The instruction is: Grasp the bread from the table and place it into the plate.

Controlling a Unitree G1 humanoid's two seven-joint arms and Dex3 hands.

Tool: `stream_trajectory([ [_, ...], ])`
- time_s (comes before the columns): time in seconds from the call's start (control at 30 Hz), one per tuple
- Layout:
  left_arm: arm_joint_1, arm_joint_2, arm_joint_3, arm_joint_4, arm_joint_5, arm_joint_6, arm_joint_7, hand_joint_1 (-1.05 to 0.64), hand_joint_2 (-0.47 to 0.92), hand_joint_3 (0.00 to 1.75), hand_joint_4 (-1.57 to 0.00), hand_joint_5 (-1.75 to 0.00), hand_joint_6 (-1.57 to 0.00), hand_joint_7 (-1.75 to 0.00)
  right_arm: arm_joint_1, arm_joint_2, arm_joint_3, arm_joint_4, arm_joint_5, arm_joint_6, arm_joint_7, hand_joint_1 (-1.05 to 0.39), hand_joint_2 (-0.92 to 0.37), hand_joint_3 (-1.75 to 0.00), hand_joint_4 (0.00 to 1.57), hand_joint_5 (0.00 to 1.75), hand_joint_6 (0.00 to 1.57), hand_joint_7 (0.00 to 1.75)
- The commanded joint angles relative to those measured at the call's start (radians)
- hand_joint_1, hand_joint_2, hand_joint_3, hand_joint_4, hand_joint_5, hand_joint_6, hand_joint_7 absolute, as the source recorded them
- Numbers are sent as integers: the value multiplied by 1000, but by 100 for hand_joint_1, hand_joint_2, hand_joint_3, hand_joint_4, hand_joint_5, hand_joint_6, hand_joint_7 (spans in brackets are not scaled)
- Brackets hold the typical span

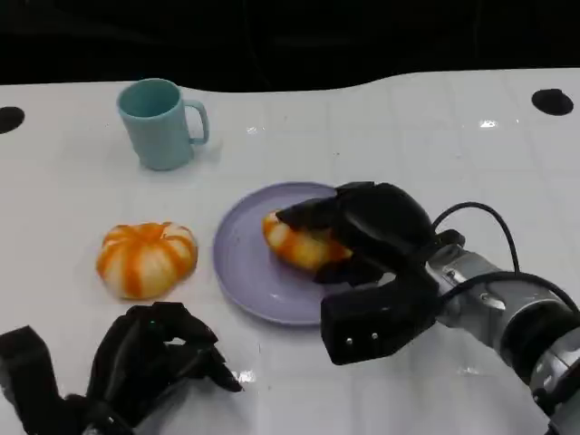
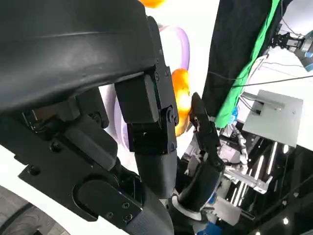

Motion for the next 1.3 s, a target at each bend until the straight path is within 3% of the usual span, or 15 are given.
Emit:
stream_trajectory([
  [0.03, 8, 12, 4, -6, -2, 4, 1, -105, 63, 0, -157, -61, -157, -38, -9, -18, -17, -35, 26, 2, 30, -64, -92, -17, 21, 22, 30, 0],
  [0.27, 4, 12, 4, 2, 2, -9, 0, -105, 64, 0, -157, -61, -157, -37, 26, -43, -40, -92, 56, -18, 73, -68, -92, -19, 20, 24, 31, 1],
  [0.73, 3, 11, 3, 3, 3, -13, 1, -105, 64, 1, -157, -60, -157, -37, 183, -168, -106, -361, 105, -72, 137, -64, -92, -16, 23, 30, 33, 2],
  [0.83, 2, 9, 3, 1, 1, -5, 6, -105, 64, 0, -157, -60, -157, -37, 229, -201, -128, -430, 117, -94, 145, -59, -92, -12, 27, 33, 38, 3],
  [1.03, 0, 9, 1, 5, 9, -15, 11, -105, 64, 0, -157, -61, -157, -38, 320, -264, -160, -523, 91, -165, 61, -46, -91, -3, 48, 47, 61, 12],
  [1.23, 3, 6, 0, -3, 6, -5, 15, -105, 64, 0, -157, -61, -157, -37, 407, -319, -202, -620, 97, -192, 67, -31, -86, 0, 55, 90, 81, 22],
  [1.27, 3, 6, 0, -2, 6, -7, 15, -105, 64, 0, -157, -61, -157, -37, 420, -328, -208, -632, 92, -195, 63, -30, -86, 0, 59, 98, 84, 28],
  [1.3, 3, 5, 0, -3, 7, -7, 16, -105, 64, 0, -157, -61, -157, -38, 437, -342, -215, -644, 86, -204, 54, -29, -86, -1, 59, 110, 78, 51],
])
